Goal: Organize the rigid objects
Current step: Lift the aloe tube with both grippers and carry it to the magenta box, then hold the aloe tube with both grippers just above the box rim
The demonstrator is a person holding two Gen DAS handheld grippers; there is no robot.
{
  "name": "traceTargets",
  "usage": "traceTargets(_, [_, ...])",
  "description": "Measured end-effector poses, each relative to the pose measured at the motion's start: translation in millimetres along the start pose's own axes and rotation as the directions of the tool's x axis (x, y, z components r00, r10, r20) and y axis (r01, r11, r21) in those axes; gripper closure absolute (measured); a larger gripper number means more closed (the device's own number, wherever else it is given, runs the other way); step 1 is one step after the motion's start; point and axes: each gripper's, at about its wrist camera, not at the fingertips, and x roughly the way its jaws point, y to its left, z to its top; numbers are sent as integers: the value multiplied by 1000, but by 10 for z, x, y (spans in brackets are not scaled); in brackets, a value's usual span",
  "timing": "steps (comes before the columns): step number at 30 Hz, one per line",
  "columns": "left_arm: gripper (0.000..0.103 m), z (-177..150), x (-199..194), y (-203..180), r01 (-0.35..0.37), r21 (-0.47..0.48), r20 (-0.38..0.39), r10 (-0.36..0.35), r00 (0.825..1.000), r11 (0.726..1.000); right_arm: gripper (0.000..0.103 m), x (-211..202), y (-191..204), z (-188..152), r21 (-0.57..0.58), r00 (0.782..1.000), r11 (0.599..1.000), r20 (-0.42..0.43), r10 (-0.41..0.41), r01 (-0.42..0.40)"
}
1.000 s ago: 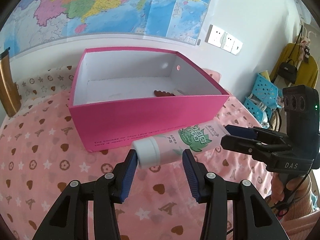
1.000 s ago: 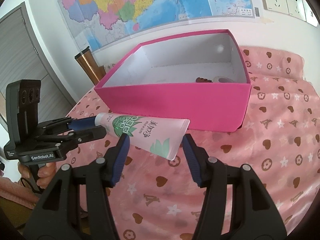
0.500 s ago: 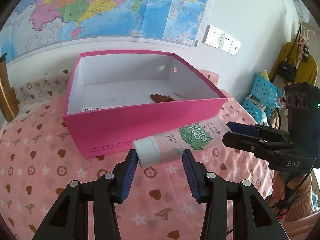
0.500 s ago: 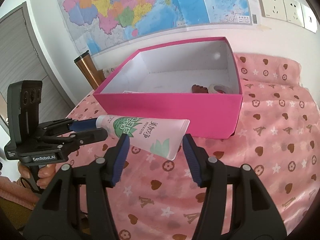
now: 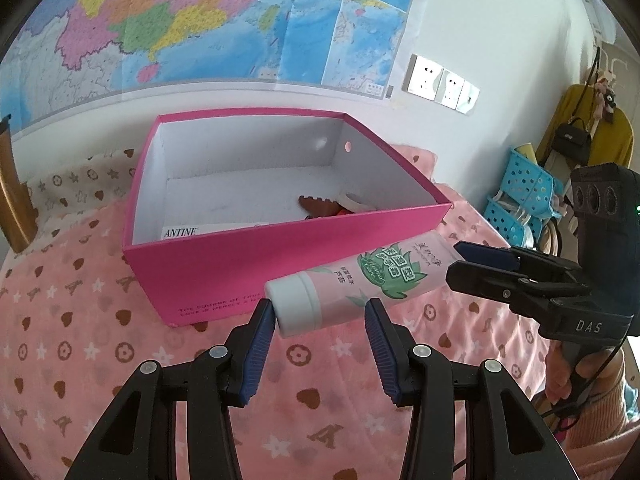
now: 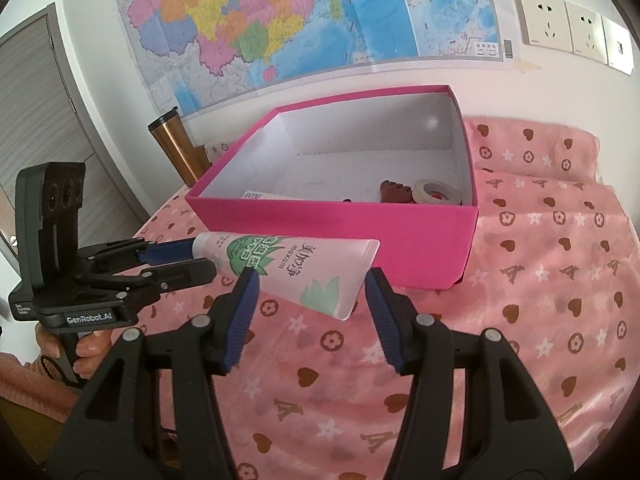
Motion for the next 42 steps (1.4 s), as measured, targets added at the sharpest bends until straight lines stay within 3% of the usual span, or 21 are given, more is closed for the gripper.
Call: traceTargets(42, [57, 126, 28, 2, 2, 13, 22, -3, 1000, 1000, 45, -64, -48, 141, -26, 999, 1000, 41, -8, 9])
